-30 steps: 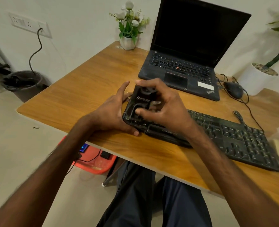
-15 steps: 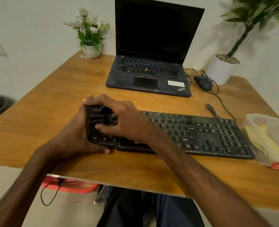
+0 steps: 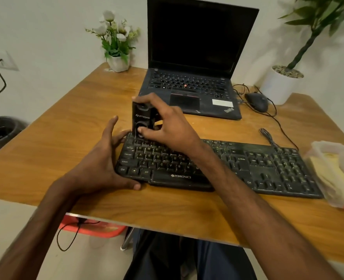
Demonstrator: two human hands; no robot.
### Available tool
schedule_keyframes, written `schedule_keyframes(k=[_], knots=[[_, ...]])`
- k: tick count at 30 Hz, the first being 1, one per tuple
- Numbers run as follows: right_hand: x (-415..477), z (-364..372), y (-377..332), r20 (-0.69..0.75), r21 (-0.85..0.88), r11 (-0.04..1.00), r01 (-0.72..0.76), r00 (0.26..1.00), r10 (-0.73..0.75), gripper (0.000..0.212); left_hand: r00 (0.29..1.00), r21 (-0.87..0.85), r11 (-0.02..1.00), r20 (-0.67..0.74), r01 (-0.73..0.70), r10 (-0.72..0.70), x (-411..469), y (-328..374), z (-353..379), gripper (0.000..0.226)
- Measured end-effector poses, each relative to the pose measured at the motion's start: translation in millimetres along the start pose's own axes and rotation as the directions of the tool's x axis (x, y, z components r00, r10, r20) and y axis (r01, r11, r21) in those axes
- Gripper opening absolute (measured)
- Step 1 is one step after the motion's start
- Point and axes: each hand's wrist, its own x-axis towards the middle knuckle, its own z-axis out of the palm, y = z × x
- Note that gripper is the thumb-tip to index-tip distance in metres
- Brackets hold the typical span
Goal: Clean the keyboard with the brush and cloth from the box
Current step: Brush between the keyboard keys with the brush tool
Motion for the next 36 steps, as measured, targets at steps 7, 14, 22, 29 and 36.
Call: schedule_keyframes(k=[7,14,22,29,36], knots=[[-5,4,-8,0.153,-0.073,0.990,0.123,0.982,-0.111,0.059,1.000,0.033,0.999,0.010,-0.007,0.007,1,2,0,0.161],[-10,6,-9,0.135,0.073,0.993,0.094,0.986,-0.103,0.060,0.999,0.013,1.000,0.020,-0.027,0.027,0,4,0,0.158],[-7,6,-9,0.089,0.126,0.990,0.060,0.993,-0.072,0.060,1.000,0.028,0.999,0.011,-0.022,0.022,0,5,-1,0.159],[-5,-2,-1,0.044,-0.028,0.995,0.095,0.995,-0.094,0.060,1.000,0.050,0.999,0.011,-0.023,0.022,0,4,0,0.161],[1,4,4,0.104,-0.192,0.962,0.191,0.979,-0.174,0.060,0.999,0.028,0.999,0.019,-0.030,0.030,1,1,0,0.160]])
